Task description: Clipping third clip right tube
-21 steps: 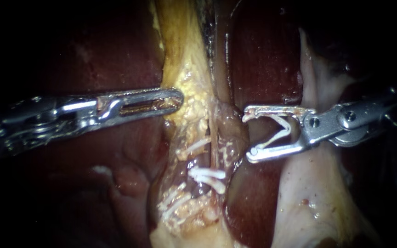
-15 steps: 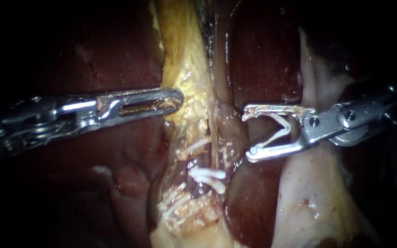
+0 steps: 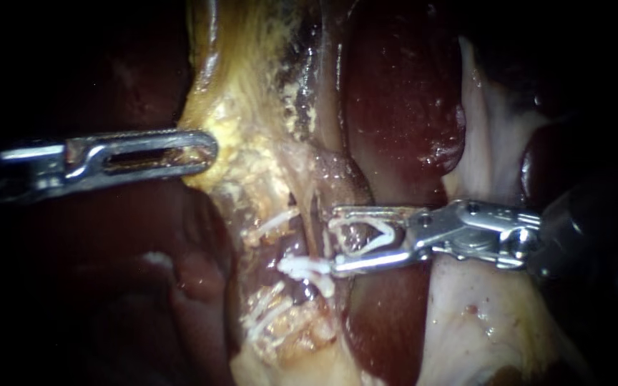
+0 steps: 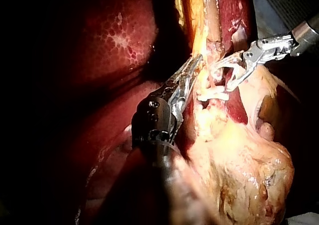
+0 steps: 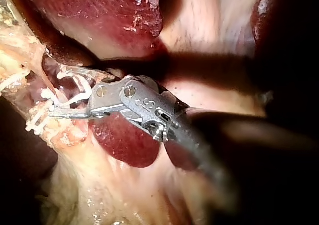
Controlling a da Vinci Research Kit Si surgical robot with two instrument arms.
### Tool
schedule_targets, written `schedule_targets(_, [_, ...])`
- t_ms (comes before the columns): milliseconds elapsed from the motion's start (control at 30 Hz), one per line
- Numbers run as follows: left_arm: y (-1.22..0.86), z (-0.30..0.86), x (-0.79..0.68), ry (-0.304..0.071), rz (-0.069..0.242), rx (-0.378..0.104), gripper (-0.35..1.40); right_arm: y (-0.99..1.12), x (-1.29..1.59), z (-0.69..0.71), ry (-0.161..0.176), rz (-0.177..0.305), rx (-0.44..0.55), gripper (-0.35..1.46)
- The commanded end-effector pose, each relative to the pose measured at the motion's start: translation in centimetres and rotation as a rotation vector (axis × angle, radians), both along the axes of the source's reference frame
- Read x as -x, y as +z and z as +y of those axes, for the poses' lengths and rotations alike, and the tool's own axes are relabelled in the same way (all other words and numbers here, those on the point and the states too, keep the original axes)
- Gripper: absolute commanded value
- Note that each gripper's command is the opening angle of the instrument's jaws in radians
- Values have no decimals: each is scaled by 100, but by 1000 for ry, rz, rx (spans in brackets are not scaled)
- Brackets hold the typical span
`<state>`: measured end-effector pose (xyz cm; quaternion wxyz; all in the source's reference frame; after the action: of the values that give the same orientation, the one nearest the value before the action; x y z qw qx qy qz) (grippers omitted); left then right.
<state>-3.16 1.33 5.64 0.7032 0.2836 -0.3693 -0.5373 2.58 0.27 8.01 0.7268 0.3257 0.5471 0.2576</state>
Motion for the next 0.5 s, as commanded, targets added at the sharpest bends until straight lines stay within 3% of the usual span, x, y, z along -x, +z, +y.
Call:
schedule_targets(33, [-2,-1,1,-2,0,1,-35,2,-5,1,4,-3,-7,57])
schedule_targets(200, [-8,-4,2,-8,2,-4,-35,6,-23,3,-5,6,-24,57])
schedule_targets(367, [-9,-4,1,-7,2,-4,-35,-3,-30,-2,-11,122,-117,57])
schedule_targets(500, [-8,-2,-2,-6,1,-5,-35,-20,-30,-10,-46,169,-190,53])
